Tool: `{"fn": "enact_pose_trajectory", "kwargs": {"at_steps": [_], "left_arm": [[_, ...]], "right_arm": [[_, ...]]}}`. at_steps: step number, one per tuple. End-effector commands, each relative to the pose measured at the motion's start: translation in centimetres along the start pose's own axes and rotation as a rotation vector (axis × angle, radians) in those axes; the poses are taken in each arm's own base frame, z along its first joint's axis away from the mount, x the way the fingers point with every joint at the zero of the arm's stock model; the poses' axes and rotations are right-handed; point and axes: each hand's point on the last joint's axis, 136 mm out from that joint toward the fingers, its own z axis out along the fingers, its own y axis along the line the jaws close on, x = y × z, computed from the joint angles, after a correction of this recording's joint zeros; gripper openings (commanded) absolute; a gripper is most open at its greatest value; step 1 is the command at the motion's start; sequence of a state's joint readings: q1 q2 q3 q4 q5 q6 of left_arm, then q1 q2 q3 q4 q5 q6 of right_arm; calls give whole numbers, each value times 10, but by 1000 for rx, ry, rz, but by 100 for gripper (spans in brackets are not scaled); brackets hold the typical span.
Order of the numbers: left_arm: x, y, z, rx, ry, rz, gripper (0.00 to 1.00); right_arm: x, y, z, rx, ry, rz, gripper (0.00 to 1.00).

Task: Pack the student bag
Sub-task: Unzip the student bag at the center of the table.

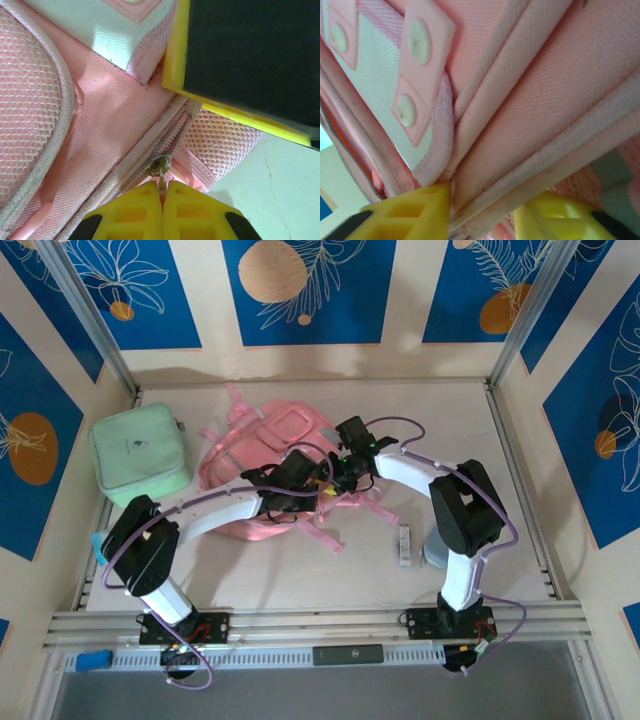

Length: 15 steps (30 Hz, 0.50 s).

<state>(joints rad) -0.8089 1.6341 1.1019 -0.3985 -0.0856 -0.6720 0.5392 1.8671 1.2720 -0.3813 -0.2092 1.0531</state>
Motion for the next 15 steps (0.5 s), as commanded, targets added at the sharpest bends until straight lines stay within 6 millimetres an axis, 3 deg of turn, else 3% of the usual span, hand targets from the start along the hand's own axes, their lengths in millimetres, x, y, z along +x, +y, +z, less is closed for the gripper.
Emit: {"fn": "enact_pose_trajectory", "kwargs": {"at_steps": [1, 3, 7, 12, 15], "left_arm": [[5, -8, -16, 52, 9, 27, 0], [12, -1, -19, 31, 32, 30, 0], [34, 17, -26, -6, 79, 57, 0], [62, 50, -44, -89, 114, 95, 0], [67, 62, -53, -120, 106, 93, 0]], "right_arm": [[-24, 7, 0, 1, -63, -12, 27], [-38, 3, -8, 17, -100, -36, 14], [-63, 6, -30, -24, -123, -87, 4], [-103, 5, -59, -91, -150, -86, 0], [-112, 7, -61, -79, -136, -99, 0]]}}
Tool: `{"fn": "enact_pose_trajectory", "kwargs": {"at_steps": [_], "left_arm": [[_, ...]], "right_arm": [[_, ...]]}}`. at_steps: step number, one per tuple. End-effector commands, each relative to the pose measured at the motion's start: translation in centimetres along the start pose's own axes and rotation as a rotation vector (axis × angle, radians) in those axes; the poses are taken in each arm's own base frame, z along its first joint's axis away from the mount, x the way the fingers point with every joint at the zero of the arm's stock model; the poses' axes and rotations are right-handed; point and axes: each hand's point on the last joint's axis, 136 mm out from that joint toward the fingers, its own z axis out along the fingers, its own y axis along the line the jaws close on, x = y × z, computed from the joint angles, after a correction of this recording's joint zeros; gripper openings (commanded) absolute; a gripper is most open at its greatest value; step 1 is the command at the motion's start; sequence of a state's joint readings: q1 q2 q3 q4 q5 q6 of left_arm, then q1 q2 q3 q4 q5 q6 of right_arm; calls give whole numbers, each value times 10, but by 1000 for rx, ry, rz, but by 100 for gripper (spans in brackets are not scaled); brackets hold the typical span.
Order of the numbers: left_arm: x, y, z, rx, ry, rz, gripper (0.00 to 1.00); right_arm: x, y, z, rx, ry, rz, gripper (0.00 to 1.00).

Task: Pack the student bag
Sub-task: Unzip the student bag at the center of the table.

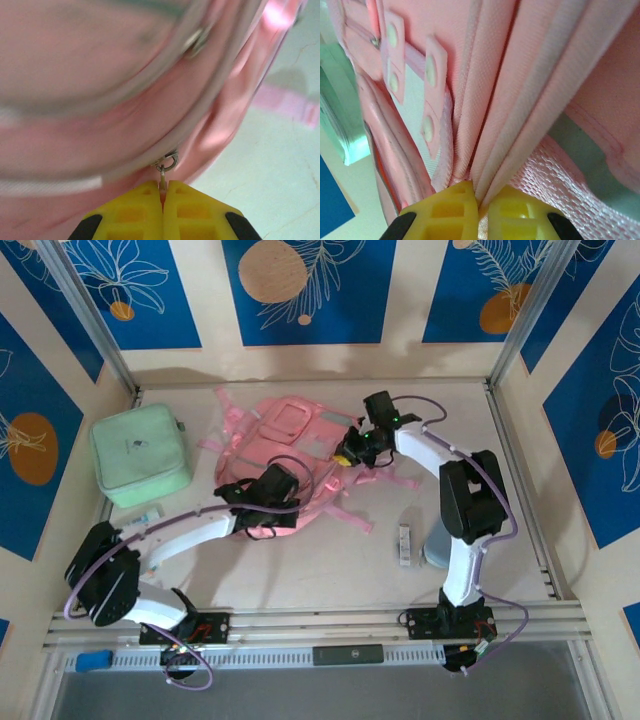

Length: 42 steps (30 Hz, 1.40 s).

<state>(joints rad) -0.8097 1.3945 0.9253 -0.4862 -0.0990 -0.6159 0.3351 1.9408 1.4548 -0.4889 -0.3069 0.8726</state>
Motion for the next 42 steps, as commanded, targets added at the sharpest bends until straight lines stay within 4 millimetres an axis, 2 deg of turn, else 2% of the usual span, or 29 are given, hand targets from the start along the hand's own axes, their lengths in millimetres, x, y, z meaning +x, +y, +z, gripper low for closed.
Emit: {"fn": "enact_pose_trajectory", "kwargs": {"at_steps": [1, 2, 3, 7, 10, 15, 17, 19, 23, 27, 30, 35, 39, 42], "left_arm": [[31, 26, -12, -84, 86, 28, 0], [29, 22, -11, -61, 74, 20, 0], [25, 16, -10, -30, 54, 14, 0], [3, 4, -9, 0, -18, -13, 0], [-10, 6, -9, -19, -76, -41, 0], [-16, -1, -5, 19, -112, -60, 0], [-17, -5, -4, 42, -115, -61, 0], [-17, -9, -3, 62, -114, -59, 0], [-17, -11, -3, 82, -119, -50, 0], [-9, -7, -2, 68, -89, -21, 0], [-4, -2, -7, 50, -77, -1, 0], [6, 15, -14, 1, -62, 10, 0], [19, 37, -16, -63, -19, 14, 0], [21, 43, -13, -58, 4, -12, 0]], "right_arm": [[-30, 12, -14, -13, -72, -85, 0], [-26, 16, -12, -22, -59, -97, 1], [-20, 19, -11, -32, -41, -104, 5], [8, 29, -18, -64, -5, -113, 33], [33, 26, -23, -73, 26, -88, 49], [92, 24, -12, -86, 109, -59, 60], [109, 24, -2, -84, 123, -40, 62], [115, 25, 9, -83, 119, -35, 63], [111, 34, 27, -91, 94, -45, 59], [97, 36, 30, -59, 42, -104, 46], [83, 31, 25, -55, 24, -124, 26], [51, 20, 11, -48, -25, -166, 8], [19, 22, -7, -92, -41, -173, 1], [4, 27, -16, -103, -50, -176, 0]]}}
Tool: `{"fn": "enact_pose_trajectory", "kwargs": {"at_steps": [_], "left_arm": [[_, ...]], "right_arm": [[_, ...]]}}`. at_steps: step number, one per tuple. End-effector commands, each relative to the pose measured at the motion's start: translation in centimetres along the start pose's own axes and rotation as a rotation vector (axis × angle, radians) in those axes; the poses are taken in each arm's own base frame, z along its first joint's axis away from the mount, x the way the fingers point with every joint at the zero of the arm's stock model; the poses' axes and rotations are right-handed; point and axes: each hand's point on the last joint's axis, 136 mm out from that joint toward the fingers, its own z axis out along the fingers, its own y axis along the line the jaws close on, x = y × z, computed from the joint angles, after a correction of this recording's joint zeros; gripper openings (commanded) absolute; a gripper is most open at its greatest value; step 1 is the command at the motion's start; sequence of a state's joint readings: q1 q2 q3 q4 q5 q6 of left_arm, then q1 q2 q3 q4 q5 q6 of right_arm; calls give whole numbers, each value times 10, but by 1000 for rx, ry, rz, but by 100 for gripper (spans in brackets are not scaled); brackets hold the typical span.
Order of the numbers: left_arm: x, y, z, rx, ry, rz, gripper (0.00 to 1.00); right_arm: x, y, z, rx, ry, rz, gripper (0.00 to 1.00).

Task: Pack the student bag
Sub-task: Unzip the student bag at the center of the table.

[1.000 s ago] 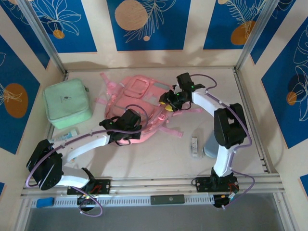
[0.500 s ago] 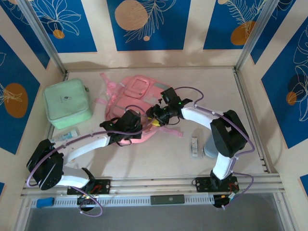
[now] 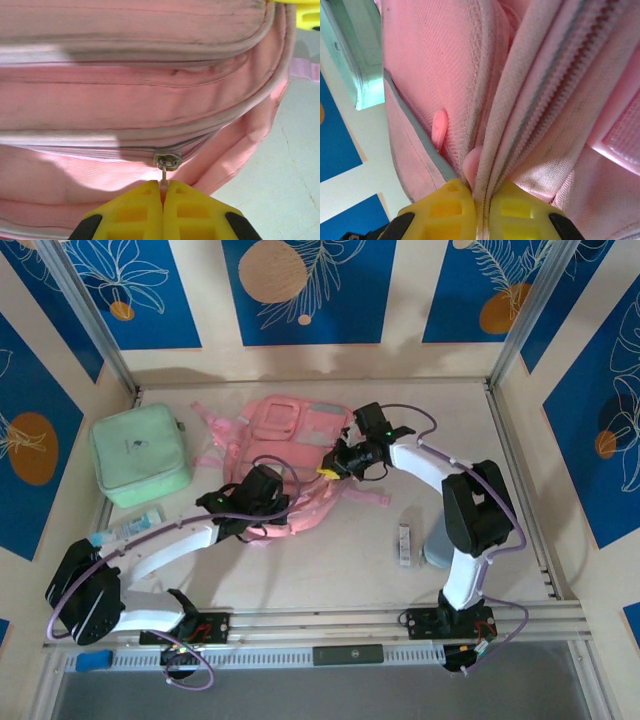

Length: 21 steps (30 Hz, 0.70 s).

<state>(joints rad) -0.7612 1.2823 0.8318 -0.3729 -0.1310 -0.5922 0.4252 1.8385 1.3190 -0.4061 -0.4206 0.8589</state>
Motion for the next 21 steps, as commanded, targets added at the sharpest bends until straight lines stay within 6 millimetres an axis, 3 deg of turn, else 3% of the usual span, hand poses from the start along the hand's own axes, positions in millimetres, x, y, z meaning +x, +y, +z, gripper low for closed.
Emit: {"fn": "enact_pose_trajectory", "kwargs": {"at_steps": [1, 4, 9, 12, 16, 21], "left_arm": [[36, 27, -5, -70, 142, 20, 0], [25, 12, -4, -9, 117, 1, 0], [7, -12, 4, 90, 65, -70, 0], [1, -22, 7, 121, 52, -72, 0], [-1, -31, 8, 144, 60, -58, 0], [0, -30, 9, 139, 55, -58, 0]], "right_arm": [[-56, 1, -27, 16, -162, -83, 0], [-38, 6, -22, 30, -111, -76, 9], [4, -1, -18, 20, -72, 48, 45], [36, 1, -6, -6, -38, 107, 55], [54, 10, 10, -39, -39, 159, 58], [47, 20, 31, -17, -114, 158, 53]]}}
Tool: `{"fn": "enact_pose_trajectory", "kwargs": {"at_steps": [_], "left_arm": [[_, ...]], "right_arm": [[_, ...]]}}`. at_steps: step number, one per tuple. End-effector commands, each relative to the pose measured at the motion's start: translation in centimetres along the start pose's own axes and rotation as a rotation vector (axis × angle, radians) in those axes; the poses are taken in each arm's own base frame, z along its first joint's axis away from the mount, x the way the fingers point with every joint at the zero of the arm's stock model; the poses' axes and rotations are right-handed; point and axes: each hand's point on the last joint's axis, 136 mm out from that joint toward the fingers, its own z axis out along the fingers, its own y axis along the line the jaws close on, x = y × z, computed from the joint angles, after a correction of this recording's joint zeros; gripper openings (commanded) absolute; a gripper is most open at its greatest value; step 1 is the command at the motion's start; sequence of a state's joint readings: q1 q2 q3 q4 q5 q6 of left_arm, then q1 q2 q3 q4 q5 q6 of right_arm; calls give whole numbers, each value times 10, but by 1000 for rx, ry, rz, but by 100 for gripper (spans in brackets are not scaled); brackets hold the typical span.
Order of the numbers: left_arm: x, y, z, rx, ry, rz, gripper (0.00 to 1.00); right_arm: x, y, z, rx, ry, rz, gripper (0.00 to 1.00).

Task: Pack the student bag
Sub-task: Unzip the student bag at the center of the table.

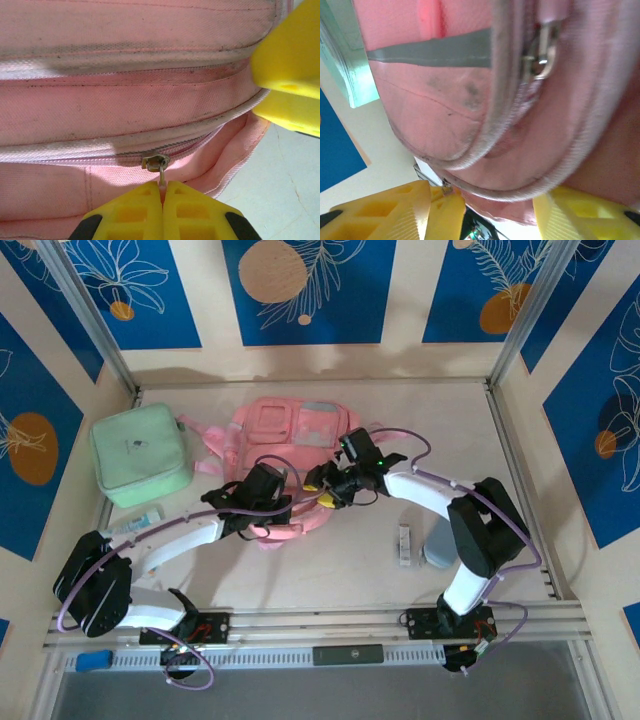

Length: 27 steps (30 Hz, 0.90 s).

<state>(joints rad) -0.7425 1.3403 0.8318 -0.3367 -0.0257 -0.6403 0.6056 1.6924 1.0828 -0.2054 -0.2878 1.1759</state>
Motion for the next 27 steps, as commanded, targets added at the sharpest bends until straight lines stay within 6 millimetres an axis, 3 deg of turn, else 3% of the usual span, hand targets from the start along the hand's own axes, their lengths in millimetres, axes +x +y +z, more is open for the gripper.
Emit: {"fn": "enact_pose_trajectory", "kwargs": {"at_steps": [1, 6, 9, 12, 17, 20, 22, 25, 26, 27], "left_arm": [[-7, -21, -4, 76, -14, 7, 0], [-7, -24, -5, 85, -6, 8, 0], [-2, -23, -10, 86, 7, 7, 0], [7, -18, -20, 67, 33, -6, 0], [35, 10, -28, -12, 79, -1, 0], [48, 43, -29, -129, 104, 17, 0], [46, 55, -29, -161, 95, 11, 0], [33, 41, -26, -80, 49, 9, 0], [27, 35, -25, -53, 27, 0, 0], [22, 29, -25, -27, 6, -12, 0]], "right_arm": [[-18, 19, 10, -22, -95, 22, 51], [-38, 20, 13, 0, -154, -44, 22], [-48, 18, -3, 28, -190, -115, 8], [-60, 13, -28, 31, -190, -165, 0], [-101, -5, -77, 16, -209, -159, 0], [-120, -6, -86, -4, -189, -155, 0], [-116, -2, -80, -16, -153, -172, 0], [-102, 5, -72, -42, -109, -189, 0], [-97, 7, -72, -38, -103, -185, 2], [-90, 6, -73, -32, -95, -178, 12]]}}
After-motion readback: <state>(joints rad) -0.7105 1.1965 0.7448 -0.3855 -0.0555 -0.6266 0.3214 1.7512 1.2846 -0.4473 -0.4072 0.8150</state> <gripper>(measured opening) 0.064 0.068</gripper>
